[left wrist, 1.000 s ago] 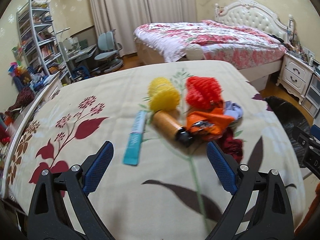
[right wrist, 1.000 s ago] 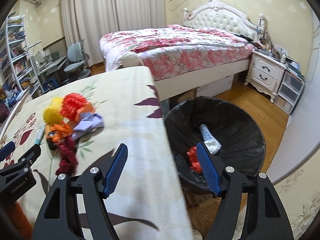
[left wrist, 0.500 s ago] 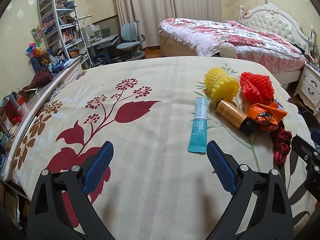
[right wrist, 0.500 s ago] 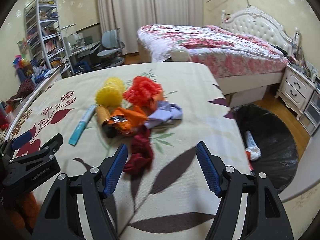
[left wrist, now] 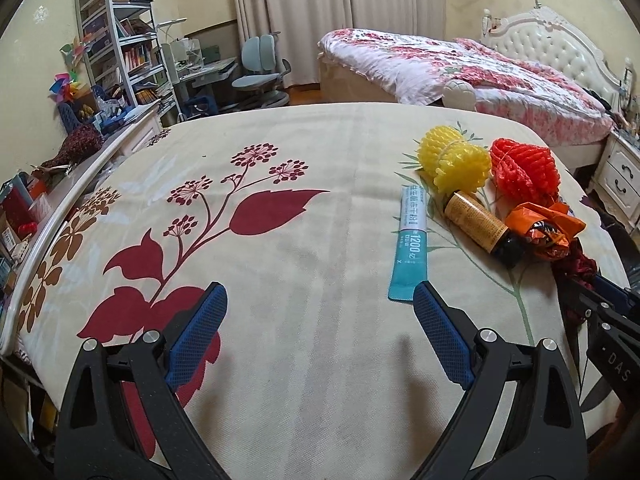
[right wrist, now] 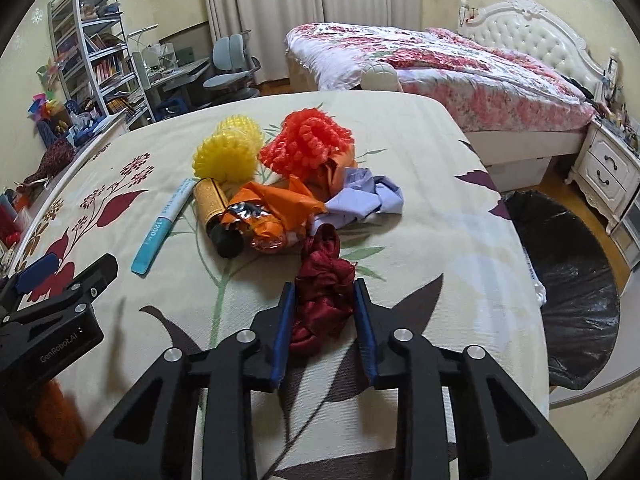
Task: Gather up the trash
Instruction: 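Move both open tools back over the remaining items on the bed, then grasp the blue tube with the left tool while the right tool grasps the dark red cloth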
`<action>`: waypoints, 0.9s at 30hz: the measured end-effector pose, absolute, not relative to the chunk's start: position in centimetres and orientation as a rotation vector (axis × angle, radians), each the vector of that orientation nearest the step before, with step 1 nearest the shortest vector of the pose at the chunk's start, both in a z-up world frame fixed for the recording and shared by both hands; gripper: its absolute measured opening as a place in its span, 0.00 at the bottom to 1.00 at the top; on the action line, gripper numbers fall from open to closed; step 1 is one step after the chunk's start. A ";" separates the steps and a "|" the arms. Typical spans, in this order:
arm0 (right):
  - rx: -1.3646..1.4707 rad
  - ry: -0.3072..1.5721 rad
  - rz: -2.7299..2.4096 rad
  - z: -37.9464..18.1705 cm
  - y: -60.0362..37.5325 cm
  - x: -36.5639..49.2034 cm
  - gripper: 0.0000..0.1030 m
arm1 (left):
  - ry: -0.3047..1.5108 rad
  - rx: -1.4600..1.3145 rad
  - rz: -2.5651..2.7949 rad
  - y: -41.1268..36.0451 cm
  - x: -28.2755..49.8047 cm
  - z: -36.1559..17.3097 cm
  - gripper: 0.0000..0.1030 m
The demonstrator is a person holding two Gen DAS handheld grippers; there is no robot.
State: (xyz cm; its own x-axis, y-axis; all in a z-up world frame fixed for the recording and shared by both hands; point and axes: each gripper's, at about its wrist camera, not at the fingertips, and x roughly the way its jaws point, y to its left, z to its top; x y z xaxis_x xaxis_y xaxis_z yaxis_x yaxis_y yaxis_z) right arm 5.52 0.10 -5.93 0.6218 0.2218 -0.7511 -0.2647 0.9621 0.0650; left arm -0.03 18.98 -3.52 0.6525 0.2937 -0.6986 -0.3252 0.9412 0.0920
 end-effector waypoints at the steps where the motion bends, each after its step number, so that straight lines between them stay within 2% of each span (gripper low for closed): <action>1: -0.051 0.853 0.268 -5.9 -0.4 5.5 0.29 | 0.788 -0.043 0.344 18.9 0.2 -3.6 0.89; 12: -0.014 0.846 0.189 -5.8 -4.1 6.2 0.29 | 0.851 -0.058 0.268 17.8 3.8 -4.2 0.87; 15: -0.010 0.850 0.193 -6.0 -4.2 6.3 0.28 | 0.896 -0.076 0.237 17.9 5.0 -4.9 0.75; 18: -0.014 0.848 0.200 -6.0 -4.0 6.3 0.29 | 0.911 -0.131 0.208 18.7 5.4 -5.2 0.69; 22: -0.017 0.847 0.203 -6.0 -4.0 6.3 0.29 | 0.885 -0.110 0.182 18.2 4.9 -5.0 0.43; 23: -0.016 0.847 0.203 -6.0 -4.0 6.2 0.29 | 0.880 -0.102 0.174 18.0 4.8 -5.0 0.40; 25: -0.017 0.847 0.203 -6.0 -4.0 6.3 0.29 | 0.871 -0.099 0.149 17.7 4.7 -4.9 0.26; 27: -0.018 0.847 0.203 -6.0 -4.0 6.3 0.29 | 0.865 -0.101 0.137 17.7 4.6 -4.9 0.20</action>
State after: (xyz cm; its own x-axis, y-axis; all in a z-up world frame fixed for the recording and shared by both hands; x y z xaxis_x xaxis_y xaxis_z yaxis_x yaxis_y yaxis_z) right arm 6.25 -4.02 -6.04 0.6442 0.1712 -0.7455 -0.1851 0.9806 0.0652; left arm 4.59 17.68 -4.88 0.6404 0.0788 -0.7640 -0.1606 0.9865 -0.0328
